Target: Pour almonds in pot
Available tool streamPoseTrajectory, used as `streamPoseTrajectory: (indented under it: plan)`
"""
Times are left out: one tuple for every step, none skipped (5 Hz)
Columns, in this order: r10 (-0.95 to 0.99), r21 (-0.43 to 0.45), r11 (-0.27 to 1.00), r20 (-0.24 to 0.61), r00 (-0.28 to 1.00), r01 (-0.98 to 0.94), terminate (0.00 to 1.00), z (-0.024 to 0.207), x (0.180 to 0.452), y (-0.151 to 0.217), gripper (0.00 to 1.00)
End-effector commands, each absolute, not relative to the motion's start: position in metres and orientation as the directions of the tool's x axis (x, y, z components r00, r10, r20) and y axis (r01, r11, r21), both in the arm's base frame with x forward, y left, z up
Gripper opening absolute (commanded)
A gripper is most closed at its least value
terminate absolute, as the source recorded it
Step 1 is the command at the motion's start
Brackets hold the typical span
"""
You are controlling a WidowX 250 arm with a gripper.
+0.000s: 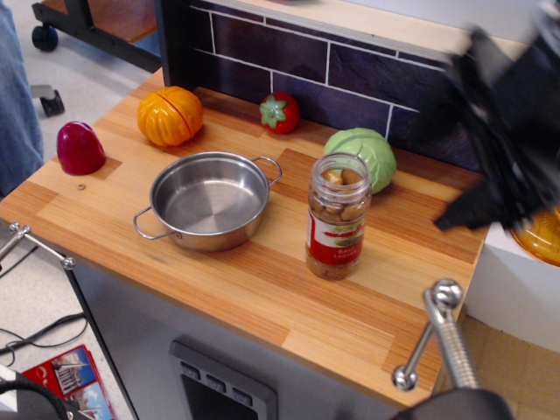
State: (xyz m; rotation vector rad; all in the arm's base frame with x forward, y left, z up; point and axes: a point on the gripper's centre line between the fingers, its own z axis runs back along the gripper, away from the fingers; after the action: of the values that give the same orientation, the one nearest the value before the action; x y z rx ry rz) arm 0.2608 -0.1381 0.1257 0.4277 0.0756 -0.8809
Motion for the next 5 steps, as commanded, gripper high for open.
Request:
streamPoseTrajectory:
  plan:
    - [-0.663,0.365,0.424,-0.498,0.559,0.829,0.0,0.088,0.264,-0.137,1.0]
    - [-0.581,0.375,0.376,-0.617,0.531,0.847,0.0,0.071,0.268,-0.122,1.0]
    - [-0.512,0.342,0.364,-0.703,0.493,0.866,0.0,0.056,0.273,-0.105,1.0]
    - [-0.499,0.332,0.363,-0.719,0.483,0.87,0.0,0.054,0.282,-0.102,1.0]
    - [-0.466,0.275,0.371,-0.772,0.434,0.887,0.0,0.05,0.292,-0.096,1.0]
